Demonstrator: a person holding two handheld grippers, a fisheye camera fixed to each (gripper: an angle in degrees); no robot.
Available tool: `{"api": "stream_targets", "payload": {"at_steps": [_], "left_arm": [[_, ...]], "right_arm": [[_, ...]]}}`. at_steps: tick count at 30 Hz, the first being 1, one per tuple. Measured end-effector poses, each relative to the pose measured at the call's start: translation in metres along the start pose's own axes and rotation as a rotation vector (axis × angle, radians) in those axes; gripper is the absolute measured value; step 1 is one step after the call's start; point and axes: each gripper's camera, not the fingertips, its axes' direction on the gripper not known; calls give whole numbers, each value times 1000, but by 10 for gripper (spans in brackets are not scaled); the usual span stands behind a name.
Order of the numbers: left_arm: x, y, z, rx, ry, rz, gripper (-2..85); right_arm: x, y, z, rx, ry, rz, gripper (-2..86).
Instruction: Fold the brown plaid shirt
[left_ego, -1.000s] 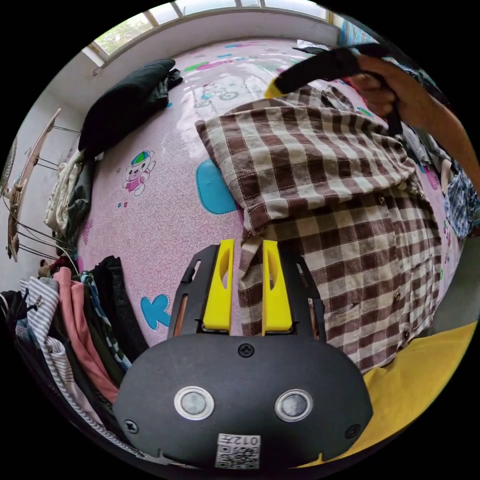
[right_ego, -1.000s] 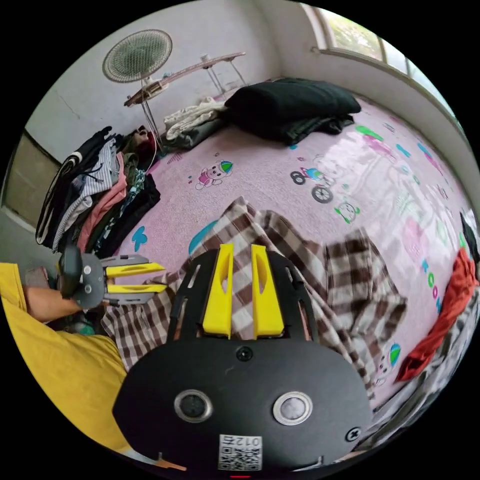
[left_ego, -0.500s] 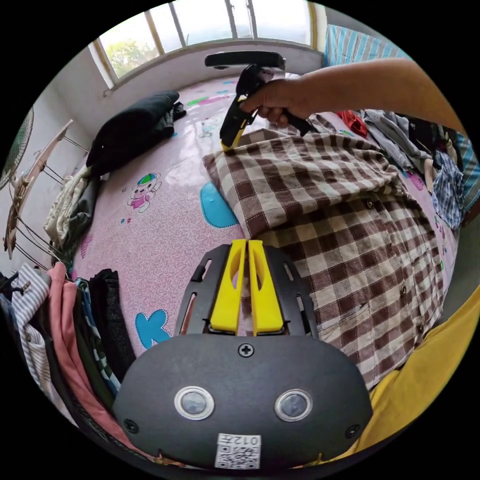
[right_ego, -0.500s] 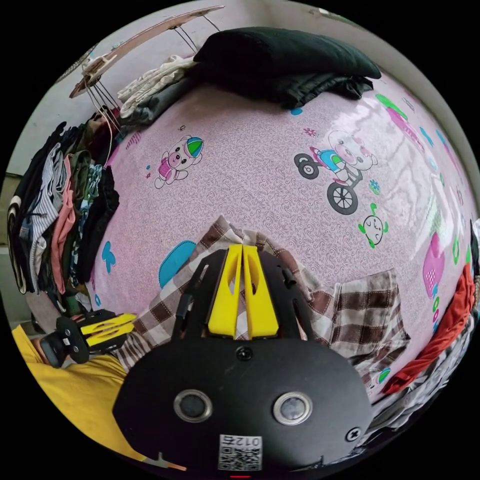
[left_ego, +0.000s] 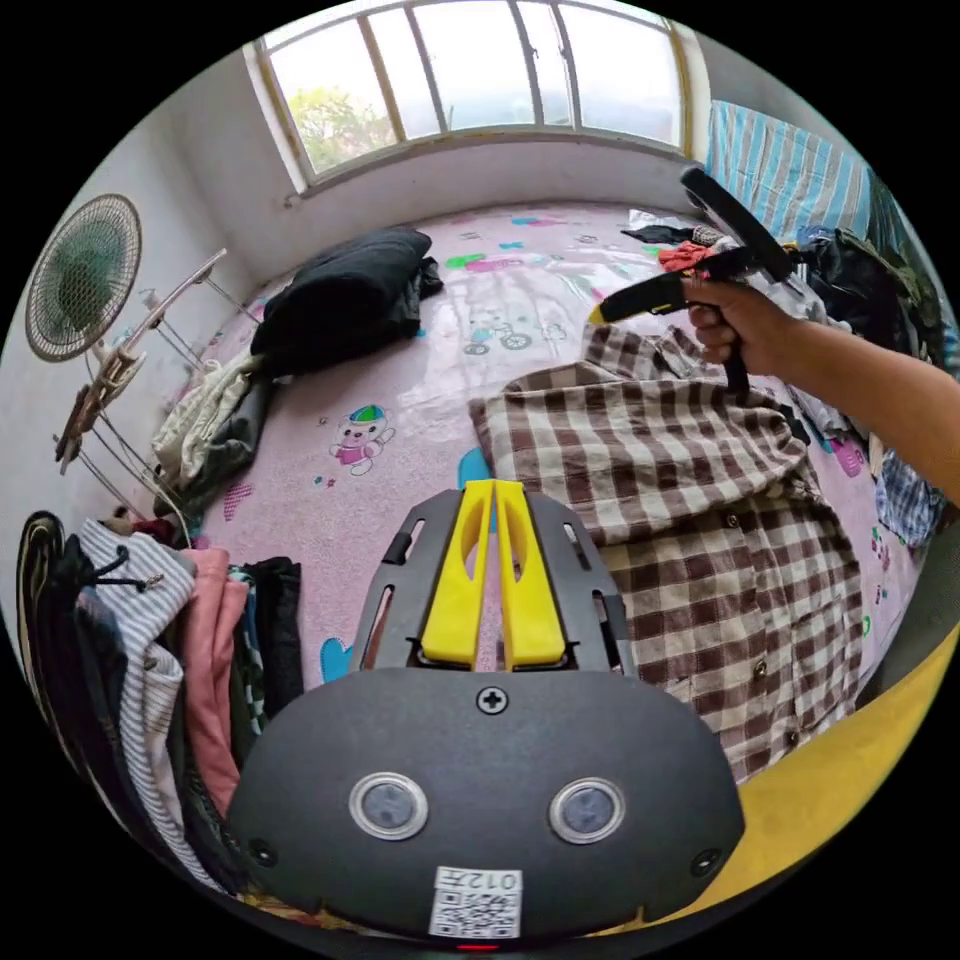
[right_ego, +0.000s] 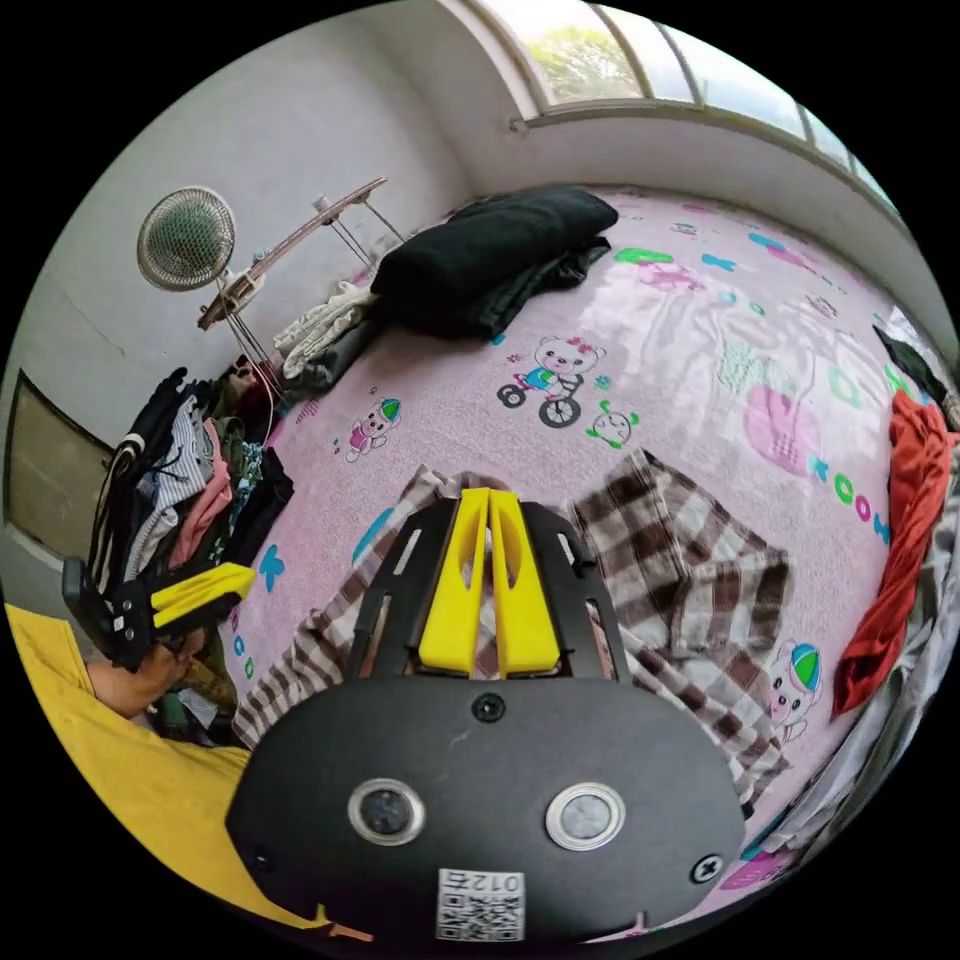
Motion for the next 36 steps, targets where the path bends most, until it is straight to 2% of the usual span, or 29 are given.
{"api": "stream_targets", "payload": {"at_steps": [2, 4, 6, 9, 12, 14, 16, 19, 23, 28, 34, 36], "left_arm": [[10, -11, 28, -104, 72, 72, 4], [21, -19, 72, -275, 37, 113, 4], [22, -17, 97, -347, -16, 118, 4], [13, -9, 126, -420, 31, 77, 4], [4, -15, 127, -388, 36, 60, 4], [-7, -24, 119, -356, -56, -2, 4], [-23, -43, 99, -252, -118, -104, 4], [-18, -91, 97, -129, -27, -38, 4], [7, -160, 142, -145, 48, 77, 3], [1, -226, 224, -261, 126, 21, 3], [-25, -250, 287, -377, 115, -47, 4], [-37, -250, 296, -347, 163, -96, 4]], "right_arm": [[27, 18, 7, -66, -31, 76, 8], [45, 26, 17, -106, -90, 125, 8], [61, 31, 27, -134, -59, 187, 6], [87, 33, 42, -171, -6, 267, 5], [109, 37, 36, -127, -63, 348, 3], [120, 45, 12, -23, -111, 381, 2], [128, 58, -16, 69, -135, 388, 3], [141, 83, -52, 162, -151, 371, 5], [155, 74, -56, 115, -181, 337, 6], [152, 29, -21, 2, -165, 241, 7], [179, -1, 23, -155, -150, 283, 4], [194, 3, 19, -105, -145, 360, 2]]}}
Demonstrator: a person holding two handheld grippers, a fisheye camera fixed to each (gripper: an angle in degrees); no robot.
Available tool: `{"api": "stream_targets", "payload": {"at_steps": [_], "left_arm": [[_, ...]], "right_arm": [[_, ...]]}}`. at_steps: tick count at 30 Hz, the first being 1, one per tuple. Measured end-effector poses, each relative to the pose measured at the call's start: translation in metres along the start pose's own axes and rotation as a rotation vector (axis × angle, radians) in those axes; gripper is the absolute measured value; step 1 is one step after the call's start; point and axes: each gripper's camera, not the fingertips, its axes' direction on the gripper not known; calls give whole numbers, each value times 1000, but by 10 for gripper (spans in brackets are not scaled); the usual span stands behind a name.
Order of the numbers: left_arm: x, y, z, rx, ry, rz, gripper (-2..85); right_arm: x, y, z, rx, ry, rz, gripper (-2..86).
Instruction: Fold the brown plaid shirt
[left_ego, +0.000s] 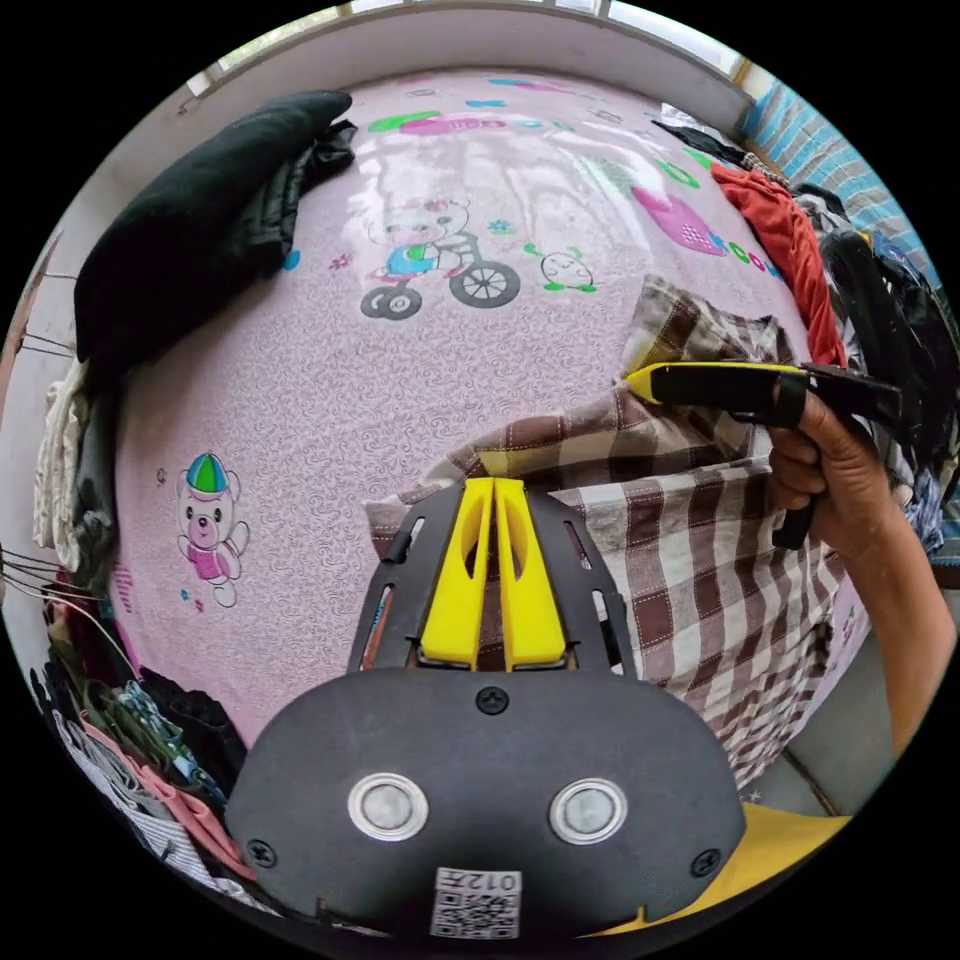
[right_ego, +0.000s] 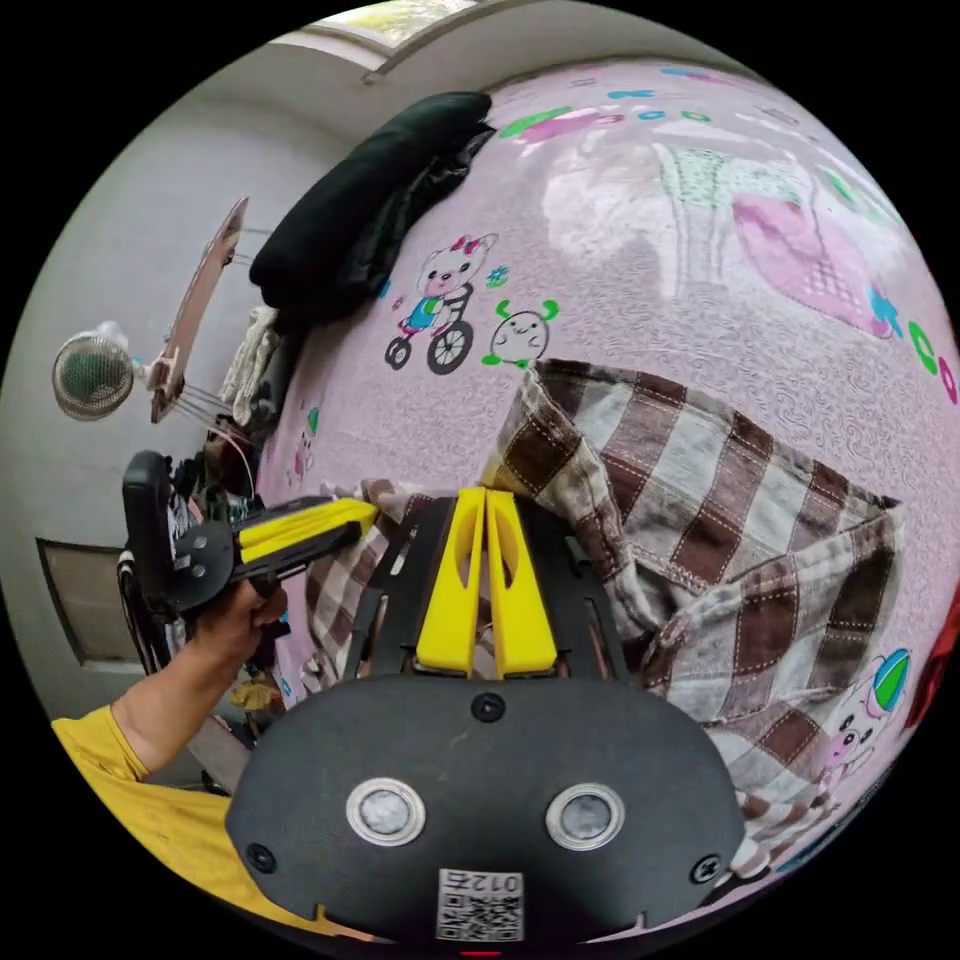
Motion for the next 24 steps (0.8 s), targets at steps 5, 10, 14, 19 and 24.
{"api": "stream_targets", "payload": {"at_steps": [5, 10, 14, 19, 24], "left_arm": [[-20, -5, 12, 57, 92, -89, 3], [-22, -20, -2, 93, -15, -117, 3], [-4, -38, -22, 190, -26, 2, 4], [22, -89, 17, 23, 8, 161, 4], [10, -111, 43, -27, 16, 116, 4]], "right_arm": [[30, 17, -17, 135, -65, 166, -1], [21, 41, -58, 243, -62, 78, -1], [39, 91, -122, 386, -20, 41, 0], [123, 135, -164, 370, -39, 243, 4], [167, 140, -155, 167, 33, 299, 3]]}}
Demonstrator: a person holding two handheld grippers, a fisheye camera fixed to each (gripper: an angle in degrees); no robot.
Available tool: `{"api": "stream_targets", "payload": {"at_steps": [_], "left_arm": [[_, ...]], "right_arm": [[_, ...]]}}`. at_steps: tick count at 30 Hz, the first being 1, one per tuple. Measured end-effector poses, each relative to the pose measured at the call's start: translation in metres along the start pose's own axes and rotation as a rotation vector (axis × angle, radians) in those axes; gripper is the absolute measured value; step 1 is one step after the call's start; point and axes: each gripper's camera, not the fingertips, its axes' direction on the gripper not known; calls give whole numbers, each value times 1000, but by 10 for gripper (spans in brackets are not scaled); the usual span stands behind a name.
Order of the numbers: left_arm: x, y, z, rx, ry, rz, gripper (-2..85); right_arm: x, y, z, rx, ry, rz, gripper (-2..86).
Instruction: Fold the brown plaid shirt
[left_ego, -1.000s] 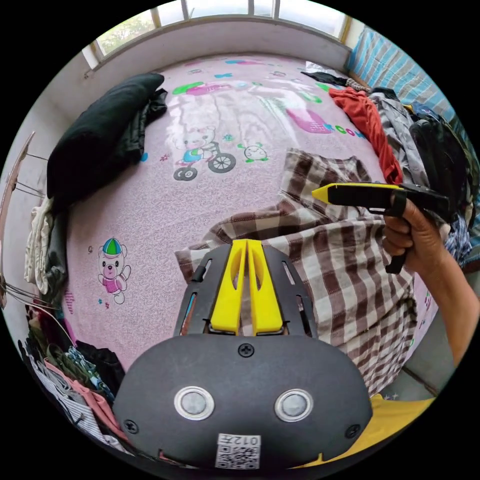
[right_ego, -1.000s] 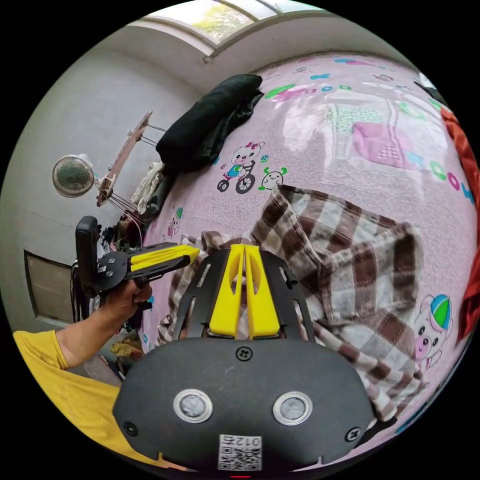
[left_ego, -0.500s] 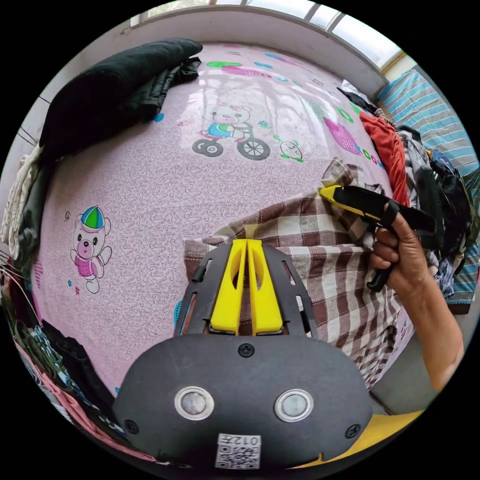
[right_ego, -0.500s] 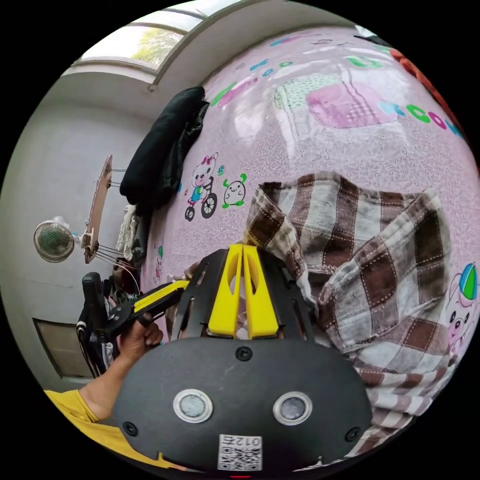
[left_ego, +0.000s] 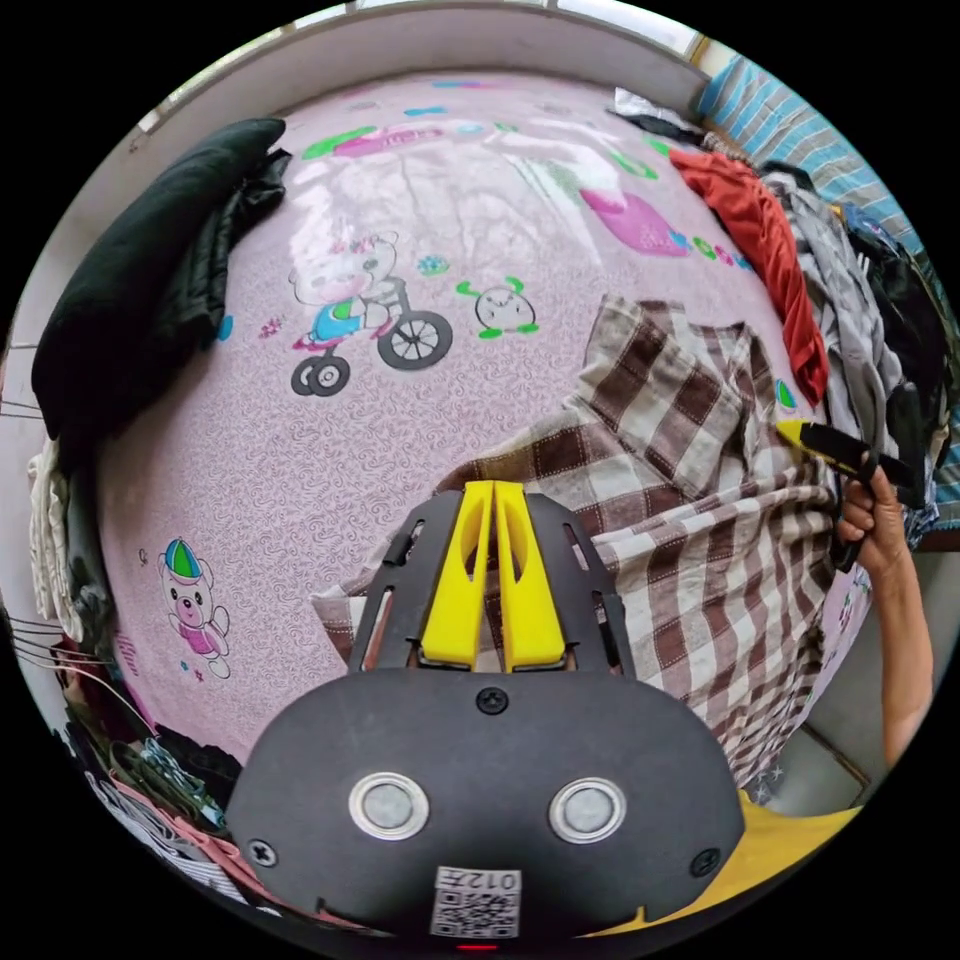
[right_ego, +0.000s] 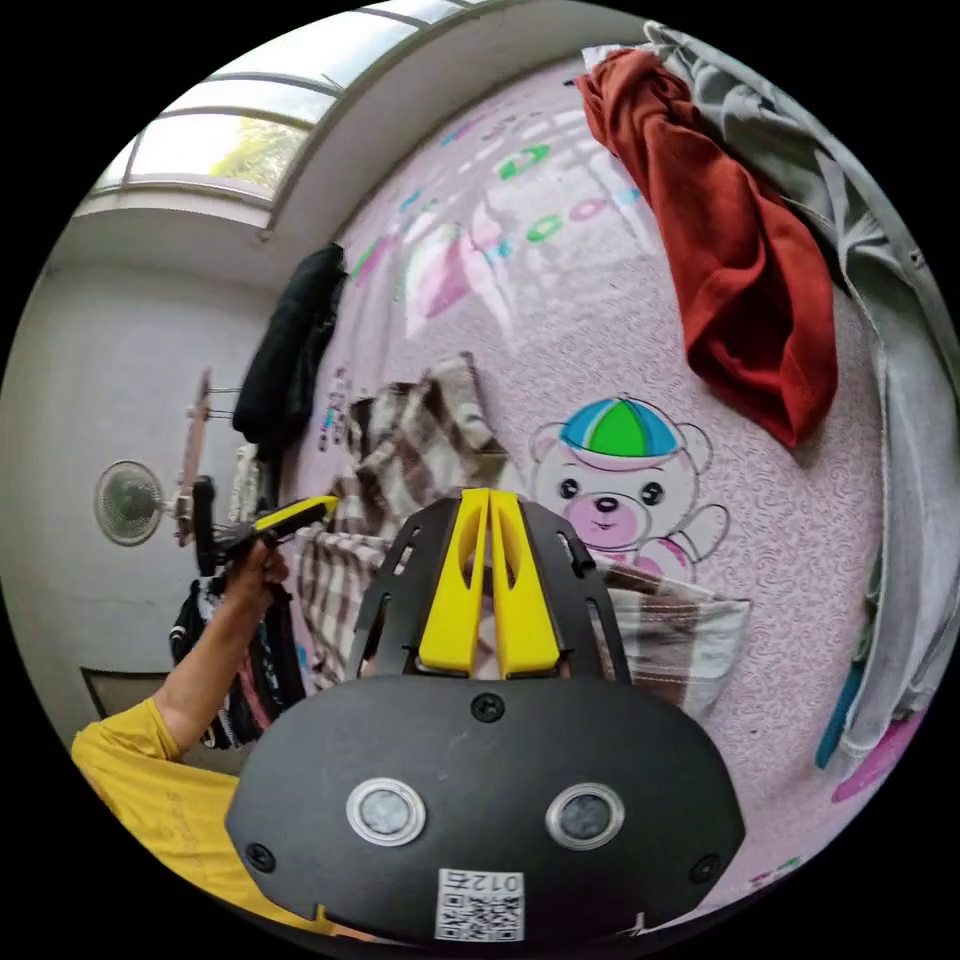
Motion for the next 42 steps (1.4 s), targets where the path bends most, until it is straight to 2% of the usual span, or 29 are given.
{"api": "stream_targets", "payload": {"at_steps": [6, 8, 10, 12, 16, 19, 23, 25, 27, 32, 36, 37, 42], "left_arm": [[-25, -7, 5, 1, 98, -20, 5], [-38, -5, -3, 3, 74, -123, 5], [-41, 4, -31, 145, 96, -142, 5], [-31, 3, -41, 200, 137, -68, 4], [-7, -21, -17, 66, 78, 31, 4], [-12, -32, 11, -35, 72, -6, 5], [-45, -28, -7, 41, 182, -127, 5], [-66, -9, -40, 159, 240, -162, 5], [-73, 12, -59, 185, 259, -149, 5], [-50, 85, -67, 137, 163, -49, 5], [-36, 112, -33, 16, 62, -31, 5], [-38, 113, -25, 7, 78, -34, 5], [-54, 118, -20, 1, 184, -91, 4]], "right_arm": [[21, 1, -10, 48, -75, 75, 2], [29, 12, -31, 118, -140, 114, 3], [29, 26, -53, 181, -177, 68, 4], [28, 38, -64, 179, -135, 31, 4], [29, 53, -49, 39, -12, -15, 3], [32, 57, -36, -2, 86, -20, 1], [33, 77, -63, 188, 105, 20, 0], [33, 92, -80, 235, 58, 11, 0], [29, 113, -93, 253, 41, -17, 0], [24, 172, -89, 193, 8, -96, 1], [33, 180, -62, 101, 61, -72, 1], [37, 182, -55, 96, 120, -52, 0], [42, 195, -49, 116, 55, 2, -1]]}}
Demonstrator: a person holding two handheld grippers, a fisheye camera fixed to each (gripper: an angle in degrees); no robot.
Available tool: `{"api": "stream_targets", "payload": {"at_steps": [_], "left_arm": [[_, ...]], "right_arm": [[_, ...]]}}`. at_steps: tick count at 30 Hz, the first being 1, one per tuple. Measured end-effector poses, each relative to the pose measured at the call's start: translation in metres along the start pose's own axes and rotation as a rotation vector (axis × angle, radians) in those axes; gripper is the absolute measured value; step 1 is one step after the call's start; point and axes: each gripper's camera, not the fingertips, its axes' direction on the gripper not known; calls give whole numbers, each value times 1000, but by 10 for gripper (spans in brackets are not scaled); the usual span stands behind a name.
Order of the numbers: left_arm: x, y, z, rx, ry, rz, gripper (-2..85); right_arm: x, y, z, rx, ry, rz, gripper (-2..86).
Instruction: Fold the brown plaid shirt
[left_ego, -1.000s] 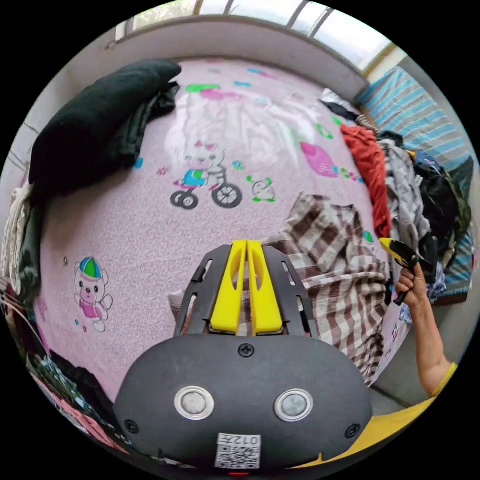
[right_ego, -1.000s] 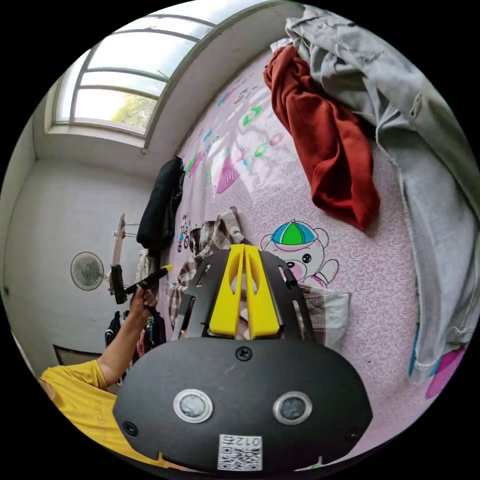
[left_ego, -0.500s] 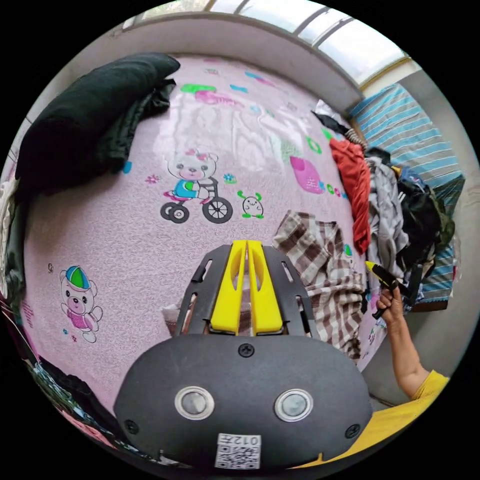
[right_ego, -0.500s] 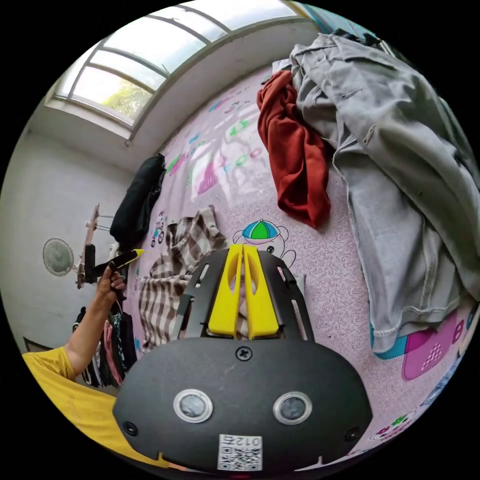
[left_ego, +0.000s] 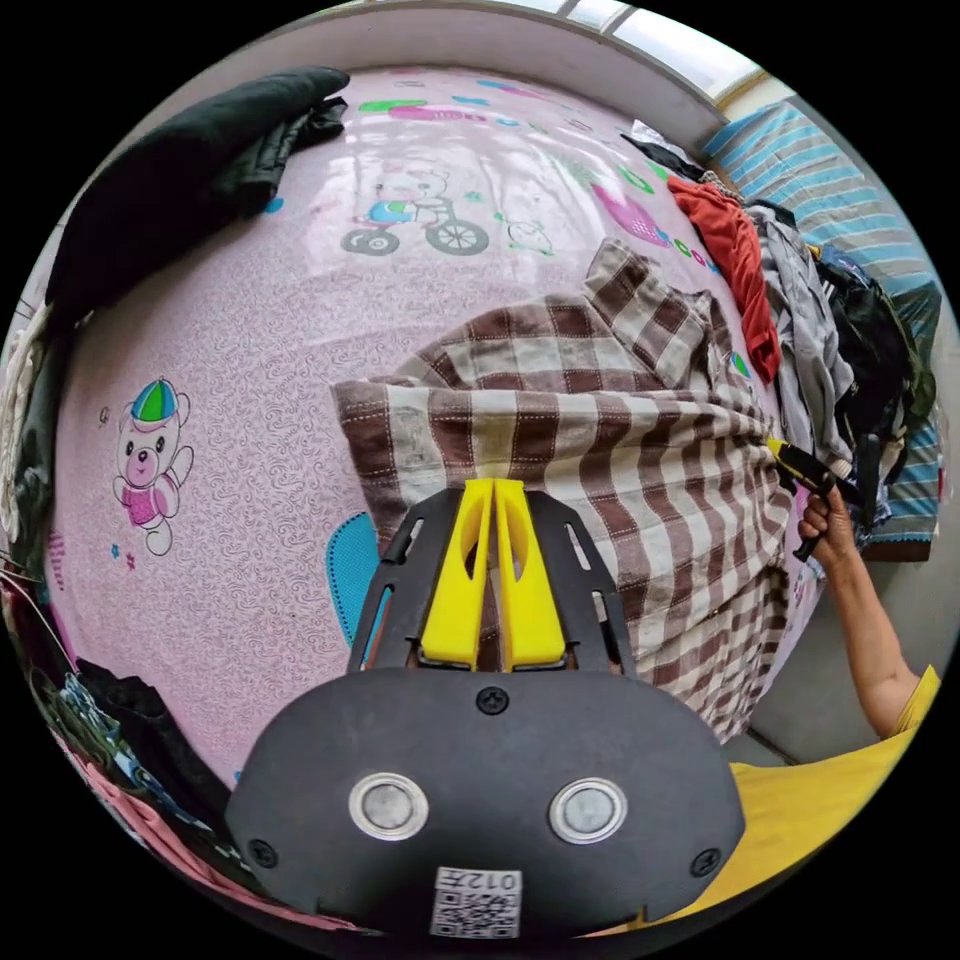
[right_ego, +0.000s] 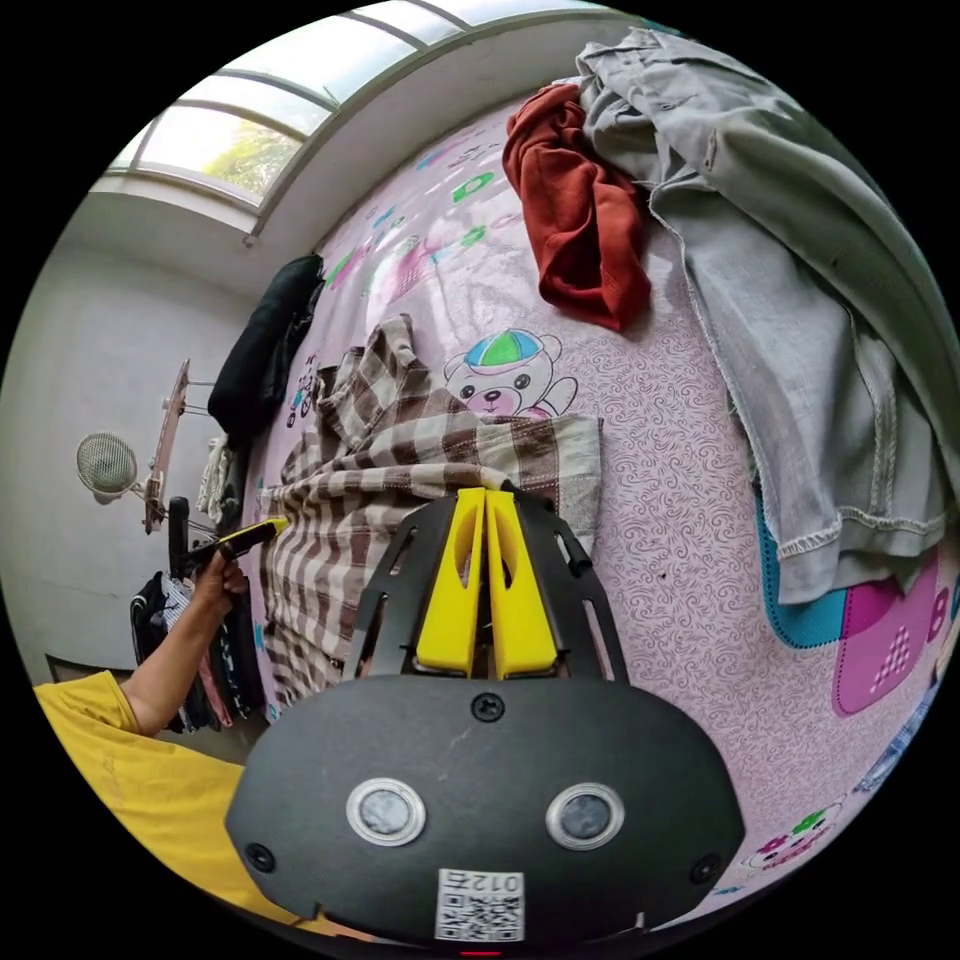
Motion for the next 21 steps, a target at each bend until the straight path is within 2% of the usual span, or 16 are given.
{"api": "stream_targets", "payload": {"at_steps": [3, 5, 9, 12, 16, 19, 21], "left_arm": [[12, 11, -22, 26, -64, 9, 5], [33, 23, -40, 72, -96, 66, 5], [103, 52, -56, 104, 0, 259, 5], [164, 66, -40, 43, 61, 430, 5], [232, 85, -11, -27, -22, 607, 4], [252, 98, 10, -130, -68, 653, 3], [253, 108, 16, -155, -98, 650, 4]], "right_arm": [[-8, 21, -20, 54, -11, -4, 0], [-23, 50, -41, 84, 24, -89, 1], [-53, 105, -46, 52, 99, -225, 2], [-80, 143, -31, 12, 182, -347, 1], [-95, 162, -13, 55, 213, -332, -1], [-101, 164, -10, 128, 226, -304, -1], [-99, 163, 3, 85, 245, -292, -1]]}}
